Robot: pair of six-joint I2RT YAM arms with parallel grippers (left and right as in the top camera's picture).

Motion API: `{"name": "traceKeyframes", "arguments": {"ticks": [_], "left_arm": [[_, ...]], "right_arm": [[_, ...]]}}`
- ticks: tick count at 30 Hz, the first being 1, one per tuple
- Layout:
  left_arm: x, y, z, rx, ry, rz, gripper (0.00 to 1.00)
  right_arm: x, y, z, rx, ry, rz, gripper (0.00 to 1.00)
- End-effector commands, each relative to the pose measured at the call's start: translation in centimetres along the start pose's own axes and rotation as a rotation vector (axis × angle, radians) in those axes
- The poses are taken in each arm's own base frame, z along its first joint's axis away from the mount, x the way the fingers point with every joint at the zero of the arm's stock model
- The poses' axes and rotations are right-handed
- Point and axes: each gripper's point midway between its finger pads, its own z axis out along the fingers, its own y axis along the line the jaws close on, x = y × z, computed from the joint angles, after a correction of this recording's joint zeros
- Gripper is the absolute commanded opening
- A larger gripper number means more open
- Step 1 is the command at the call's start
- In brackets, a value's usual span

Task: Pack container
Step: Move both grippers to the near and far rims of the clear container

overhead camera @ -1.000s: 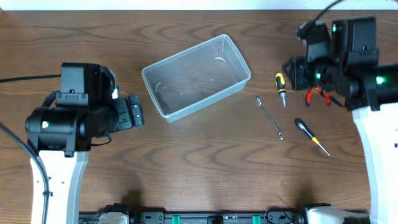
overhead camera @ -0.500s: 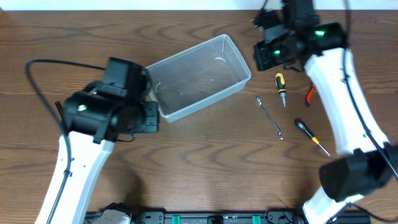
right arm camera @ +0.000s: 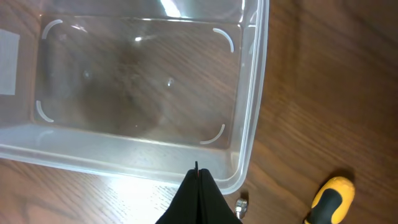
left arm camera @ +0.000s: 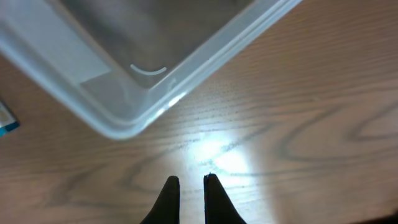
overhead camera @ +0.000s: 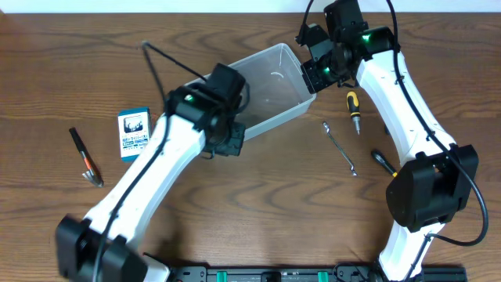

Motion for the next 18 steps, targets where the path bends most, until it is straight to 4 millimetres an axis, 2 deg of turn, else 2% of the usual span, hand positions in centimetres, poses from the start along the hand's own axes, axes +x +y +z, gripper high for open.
{"name": "traceKeyframes", "arguments": {"ticks": [1,5,10,18], "left_arm": [[0.0,0.3,1.9,-0.025,0.045,0.045,0.06],[-0.2,0.3,3.6,-0.032,0.082,0.067,0.06],[-0.5,0.3,5.2,-0.035,0.103,0.076,0.06],[-0.7,0.3,6.3,-0.038,0.116,0.076,0.06]], "right_arm": [[-1.0,0.3,-0.2,0.005,-0.024,-0.083,0.01],[-1.2,0.2,0.1,0.007,-0.032,-0.111,0.01],[-0.6,0.0,1.6,-0.001,0.003,-0.122,0.01],[0.2,0.0,3.8,-0.017,0.046,-0.141,0.01]]}}
